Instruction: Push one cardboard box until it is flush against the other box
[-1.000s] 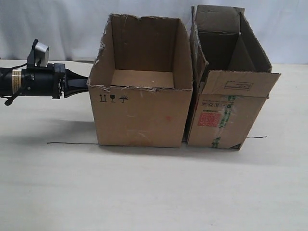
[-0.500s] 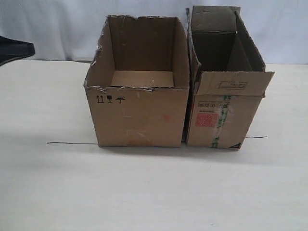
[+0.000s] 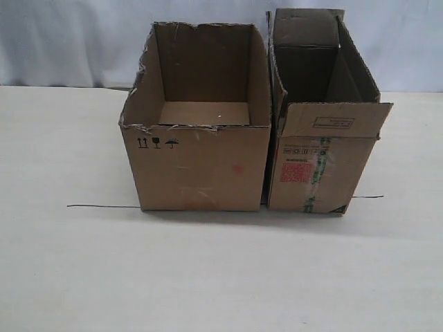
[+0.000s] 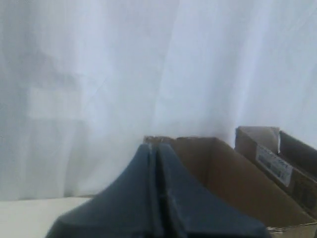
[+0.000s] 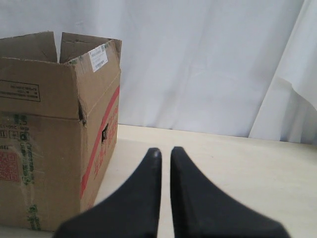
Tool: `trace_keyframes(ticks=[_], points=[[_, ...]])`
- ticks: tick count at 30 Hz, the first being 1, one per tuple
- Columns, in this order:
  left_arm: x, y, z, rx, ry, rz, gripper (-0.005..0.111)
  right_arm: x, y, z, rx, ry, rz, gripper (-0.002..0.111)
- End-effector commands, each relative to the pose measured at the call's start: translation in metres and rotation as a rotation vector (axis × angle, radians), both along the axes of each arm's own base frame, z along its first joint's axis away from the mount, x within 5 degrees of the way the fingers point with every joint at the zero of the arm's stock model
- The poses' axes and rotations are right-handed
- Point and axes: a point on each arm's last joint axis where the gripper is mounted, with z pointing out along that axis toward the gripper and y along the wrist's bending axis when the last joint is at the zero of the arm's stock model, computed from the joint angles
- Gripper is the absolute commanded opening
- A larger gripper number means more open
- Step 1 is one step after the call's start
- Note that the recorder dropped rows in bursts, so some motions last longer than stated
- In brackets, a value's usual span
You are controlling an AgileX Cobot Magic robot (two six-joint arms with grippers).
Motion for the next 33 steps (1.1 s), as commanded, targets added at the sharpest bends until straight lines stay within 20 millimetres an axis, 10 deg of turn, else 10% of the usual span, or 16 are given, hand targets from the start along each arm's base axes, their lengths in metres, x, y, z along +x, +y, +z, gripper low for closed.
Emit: trace_keyframes(ticks=[1,16,33], points=[[-0.029,-0.001,-0.006,-0.055,-0.083,0.004,0.000,0.000,0.000,-0.001,-0.001,0.001,-0.005,0.005],[-0.054,-0.001,-0.085,-0.170,-0.073,-0.055,0.000,0.000,0.000,-0.001,-0.001,0.001,-0.005,0.005],[-0.050,0.009,-0.093,-0.222,-0.046,0.057,0.000,0.000,0.000,-0.001,-0.001,0.001,-0.005,0.005]])
